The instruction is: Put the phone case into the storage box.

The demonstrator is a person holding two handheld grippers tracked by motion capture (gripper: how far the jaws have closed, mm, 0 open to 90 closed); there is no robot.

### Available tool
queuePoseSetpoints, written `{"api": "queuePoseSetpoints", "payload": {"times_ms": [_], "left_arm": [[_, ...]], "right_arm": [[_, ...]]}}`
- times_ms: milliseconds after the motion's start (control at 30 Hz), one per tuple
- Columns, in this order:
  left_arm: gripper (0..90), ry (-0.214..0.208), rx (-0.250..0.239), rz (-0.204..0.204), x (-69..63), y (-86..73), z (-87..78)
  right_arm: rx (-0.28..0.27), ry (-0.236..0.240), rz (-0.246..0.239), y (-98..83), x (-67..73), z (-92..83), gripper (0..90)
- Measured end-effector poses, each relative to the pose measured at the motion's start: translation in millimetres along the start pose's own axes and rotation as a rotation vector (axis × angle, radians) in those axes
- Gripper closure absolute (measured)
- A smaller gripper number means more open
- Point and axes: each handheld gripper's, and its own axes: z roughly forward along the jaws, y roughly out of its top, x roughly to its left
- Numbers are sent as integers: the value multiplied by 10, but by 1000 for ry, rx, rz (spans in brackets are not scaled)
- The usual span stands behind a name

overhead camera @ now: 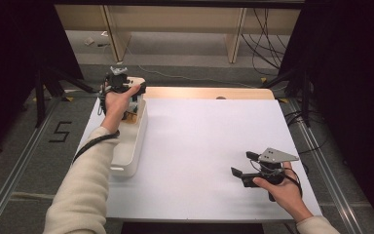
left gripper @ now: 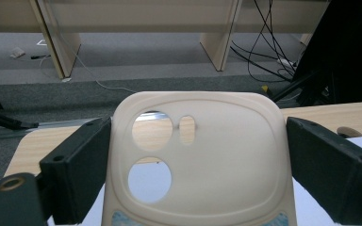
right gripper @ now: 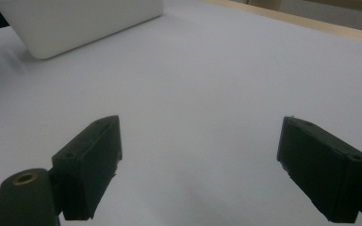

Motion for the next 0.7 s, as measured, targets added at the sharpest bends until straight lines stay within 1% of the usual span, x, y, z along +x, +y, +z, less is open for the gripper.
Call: {"api": "queuePoseSetpoints", "payload": {"times_ms": [200,700], "left_arm": [[104,2,4,-1,3,3,19],[103,7,15,-8,14,-3,65]], "right_arm": [[-2,0,7,0,-2,-4,153],[0,-1,5,-1,-4,-3,153]]}}
